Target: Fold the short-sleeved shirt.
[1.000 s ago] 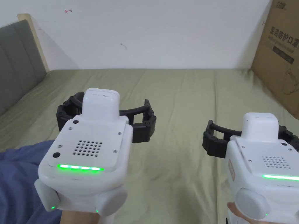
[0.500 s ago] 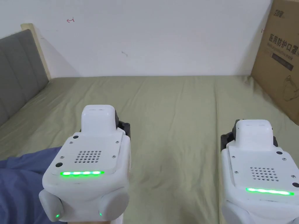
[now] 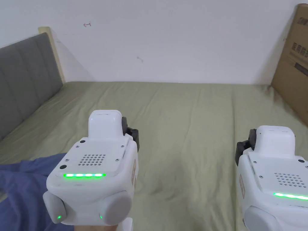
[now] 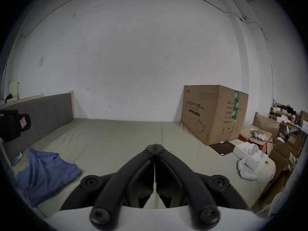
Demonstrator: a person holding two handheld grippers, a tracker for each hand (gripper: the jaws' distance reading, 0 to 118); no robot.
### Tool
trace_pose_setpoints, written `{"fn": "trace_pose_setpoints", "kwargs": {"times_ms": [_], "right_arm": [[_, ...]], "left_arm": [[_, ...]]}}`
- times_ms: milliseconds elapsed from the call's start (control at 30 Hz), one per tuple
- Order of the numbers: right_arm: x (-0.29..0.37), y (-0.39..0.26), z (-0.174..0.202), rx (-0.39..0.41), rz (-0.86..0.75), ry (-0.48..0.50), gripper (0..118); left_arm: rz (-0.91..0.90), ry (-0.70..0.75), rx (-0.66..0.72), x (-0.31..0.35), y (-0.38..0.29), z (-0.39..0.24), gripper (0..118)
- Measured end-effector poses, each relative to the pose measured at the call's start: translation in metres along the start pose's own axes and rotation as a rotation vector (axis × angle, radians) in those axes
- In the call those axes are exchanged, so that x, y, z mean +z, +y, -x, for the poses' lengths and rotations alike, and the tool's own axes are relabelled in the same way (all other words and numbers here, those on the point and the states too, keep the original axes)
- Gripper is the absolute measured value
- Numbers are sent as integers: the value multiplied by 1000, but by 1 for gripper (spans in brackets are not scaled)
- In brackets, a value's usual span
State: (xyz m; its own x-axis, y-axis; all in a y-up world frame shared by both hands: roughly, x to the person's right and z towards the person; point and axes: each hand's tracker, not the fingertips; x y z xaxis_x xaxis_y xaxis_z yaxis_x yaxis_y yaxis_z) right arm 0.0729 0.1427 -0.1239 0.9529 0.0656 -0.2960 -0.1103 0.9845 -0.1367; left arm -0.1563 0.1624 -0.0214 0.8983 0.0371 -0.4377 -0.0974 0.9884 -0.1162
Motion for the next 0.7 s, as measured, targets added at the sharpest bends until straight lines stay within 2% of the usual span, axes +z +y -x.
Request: {"fn": "trace_pose_setpoints", "kwargs": {"times_ms": [167,300,433,500,700], "right_arm": [[-8,9,37,15,1,149,1],[-11,13,83,26,9,310,1],[1,17,134,28,26,463,1],[3,18,151,28,51,524,1],[-1,8,175,69,72,583,1]], "left_arm": [[-23,126,-5,20,9,40,0],[-7,258,26,46,14,88,0],[2,392,-11,69,11,123,0],[13,417,2,76,10,136,0],[69,475,44,71,-7,158,0]]}}
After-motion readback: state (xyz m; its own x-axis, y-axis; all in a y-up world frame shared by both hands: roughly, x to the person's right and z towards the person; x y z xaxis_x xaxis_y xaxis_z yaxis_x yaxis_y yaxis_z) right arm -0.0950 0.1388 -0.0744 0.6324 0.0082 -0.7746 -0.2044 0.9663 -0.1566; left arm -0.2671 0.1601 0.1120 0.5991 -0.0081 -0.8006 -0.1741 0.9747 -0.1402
